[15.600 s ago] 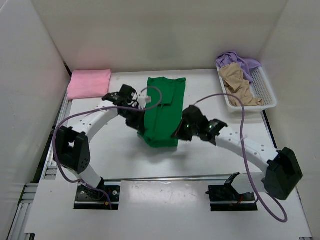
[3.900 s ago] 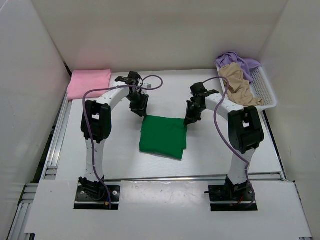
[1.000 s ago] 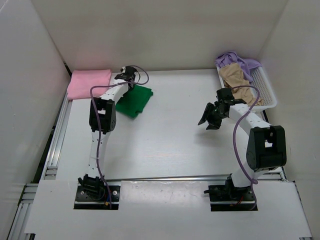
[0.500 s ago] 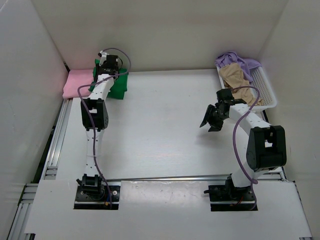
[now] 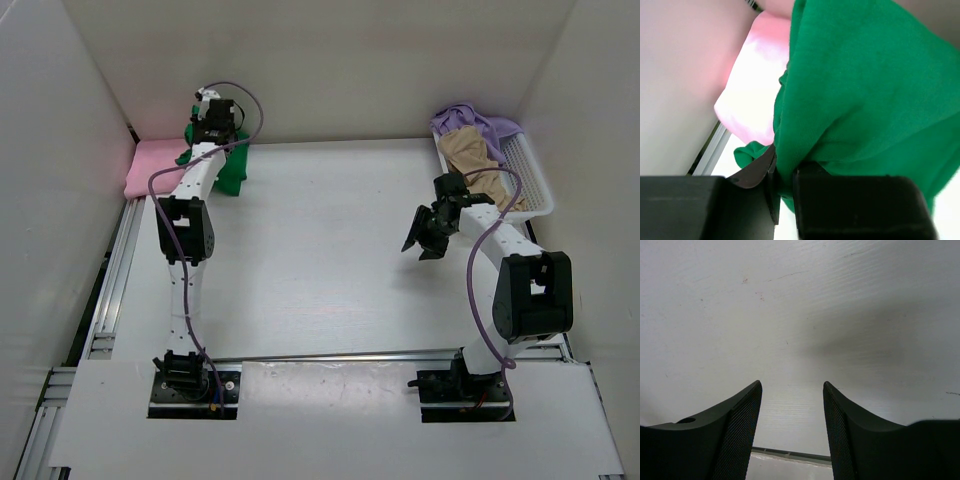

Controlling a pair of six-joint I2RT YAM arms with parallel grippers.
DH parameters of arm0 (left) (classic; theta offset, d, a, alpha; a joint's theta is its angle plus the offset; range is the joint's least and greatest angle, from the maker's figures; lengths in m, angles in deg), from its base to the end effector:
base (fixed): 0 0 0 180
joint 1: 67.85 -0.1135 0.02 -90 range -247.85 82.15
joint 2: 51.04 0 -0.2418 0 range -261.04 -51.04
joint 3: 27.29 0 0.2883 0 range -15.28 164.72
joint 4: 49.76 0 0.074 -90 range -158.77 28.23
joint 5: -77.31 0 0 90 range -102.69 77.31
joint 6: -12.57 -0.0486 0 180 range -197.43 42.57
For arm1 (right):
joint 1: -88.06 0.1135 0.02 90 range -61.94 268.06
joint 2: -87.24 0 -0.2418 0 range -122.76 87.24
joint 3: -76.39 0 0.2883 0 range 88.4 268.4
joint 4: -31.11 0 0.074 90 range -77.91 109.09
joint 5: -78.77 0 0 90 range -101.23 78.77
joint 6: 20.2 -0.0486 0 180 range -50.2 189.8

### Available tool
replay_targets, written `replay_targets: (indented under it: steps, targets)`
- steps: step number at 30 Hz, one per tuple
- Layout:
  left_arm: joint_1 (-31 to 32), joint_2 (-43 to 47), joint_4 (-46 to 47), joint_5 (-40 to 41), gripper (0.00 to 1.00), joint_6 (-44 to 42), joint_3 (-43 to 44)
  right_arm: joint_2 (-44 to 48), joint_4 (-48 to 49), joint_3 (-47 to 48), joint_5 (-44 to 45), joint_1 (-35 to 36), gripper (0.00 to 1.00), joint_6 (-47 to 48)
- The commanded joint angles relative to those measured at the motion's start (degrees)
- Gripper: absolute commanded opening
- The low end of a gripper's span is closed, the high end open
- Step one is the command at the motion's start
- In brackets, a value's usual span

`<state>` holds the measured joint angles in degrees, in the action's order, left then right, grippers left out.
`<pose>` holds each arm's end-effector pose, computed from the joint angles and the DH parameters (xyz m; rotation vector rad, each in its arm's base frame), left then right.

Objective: Fold and stack the t-shirts
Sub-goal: Put the neatly folded tshirt into the corner of the board with the left arm

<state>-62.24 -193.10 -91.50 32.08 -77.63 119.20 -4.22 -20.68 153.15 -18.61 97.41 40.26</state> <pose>0.5850 -0.0231 0.2187 -0.3169 2.0900 0.8037 0.3481 0.0636 0.1700 0.4497 2.7384 0.3610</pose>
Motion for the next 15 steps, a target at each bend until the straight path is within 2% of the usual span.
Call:
replay_targets:
  steps: [1, 15]
  targets:
    - [-0.15, 4.69, 2.05, 0.67, 0.1, 0.21, 4.2, -0.3, -1.63, 1.96, 0.96, -0.29, 0.57, 0.89]
    - [-4.72, 6.62, 2.58, -0.56, 0.1, 0.21, 3.69, -1.44, -1.63, 2.49, 1.05, -0.29, 0.57, 1.41]
